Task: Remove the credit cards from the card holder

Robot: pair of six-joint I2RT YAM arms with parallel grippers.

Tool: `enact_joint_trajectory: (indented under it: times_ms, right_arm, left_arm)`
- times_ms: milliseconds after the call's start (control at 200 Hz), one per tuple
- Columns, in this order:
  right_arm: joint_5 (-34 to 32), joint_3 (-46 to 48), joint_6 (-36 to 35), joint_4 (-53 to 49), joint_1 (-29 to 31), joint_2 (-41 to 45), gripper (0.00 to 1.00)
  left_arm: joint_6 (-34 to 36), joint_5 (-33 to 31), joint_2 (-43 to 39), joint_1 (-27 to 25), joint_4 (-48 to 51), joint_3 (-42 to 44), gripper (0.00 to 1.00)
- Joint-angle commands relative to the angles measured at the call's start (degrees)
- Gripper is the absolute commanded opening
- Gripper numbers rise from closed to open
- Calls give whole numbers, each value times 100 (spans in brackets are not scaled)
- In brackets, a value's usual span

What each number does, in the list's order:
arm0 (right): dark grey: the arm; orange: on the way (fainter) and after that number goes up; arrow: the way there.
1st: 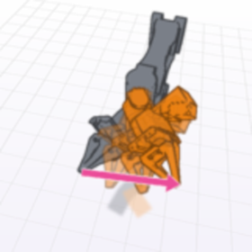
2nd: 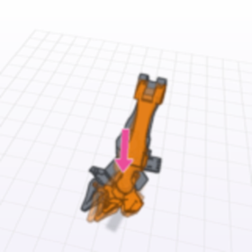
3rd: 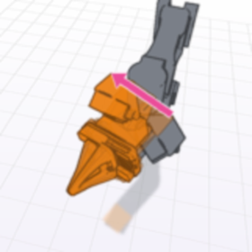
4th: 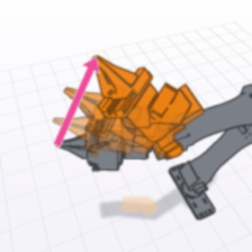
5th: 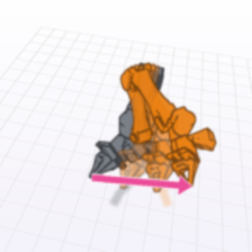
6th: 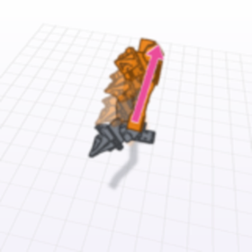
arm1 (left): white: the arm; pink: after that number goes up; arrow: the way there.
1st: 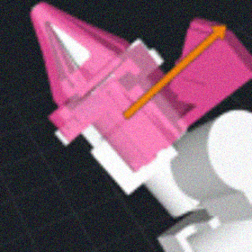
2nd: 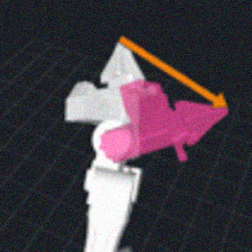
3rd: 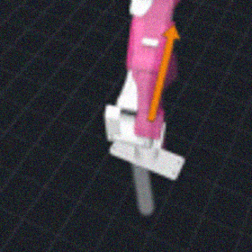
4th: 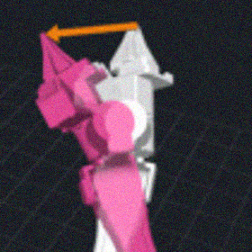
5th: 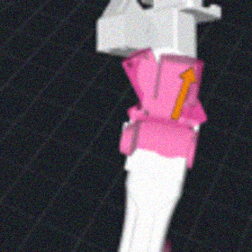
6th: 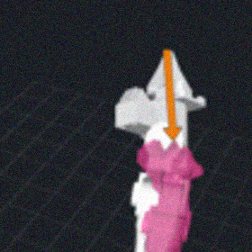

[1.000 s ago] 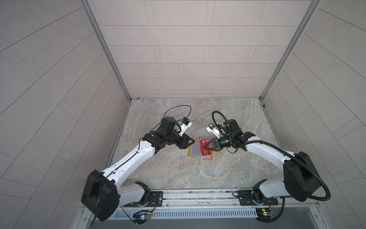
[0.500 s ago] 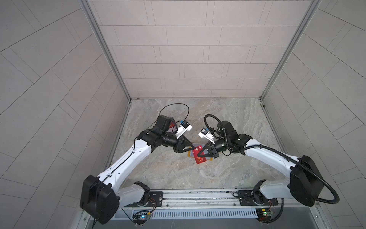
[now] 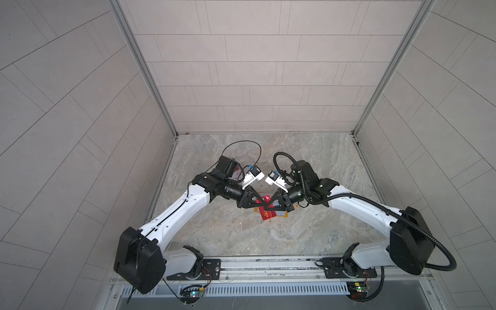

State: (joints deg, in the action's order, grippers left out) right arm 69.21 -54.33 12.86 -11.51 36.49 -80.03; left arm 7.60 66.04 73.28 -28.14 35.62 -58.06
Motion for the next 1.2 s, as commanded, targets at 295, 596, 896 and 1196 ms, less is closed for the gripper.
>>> enact_joint_trajectory:
  times_ms: [295,596,896,1196]
  right_arm:
    - [-232,-19,-137,-93,-44,51,22]
    - [-1090,732,720,873,-255,896,64]
    - [-2915,2282,2985,4404,-258,1528,73]
    - [-2992,2197,3416,5172,-249,1504,70]
  left_arm:
    - [-144,0,-73,-7,-240,-103,2]
    - [-1620,-737,-418,28,-2087,514,0]
    - [-3700,-1986,-917,11,-4937,1300,0]
    - [-4990,-2470,-837,-216,-7327,2002,0]
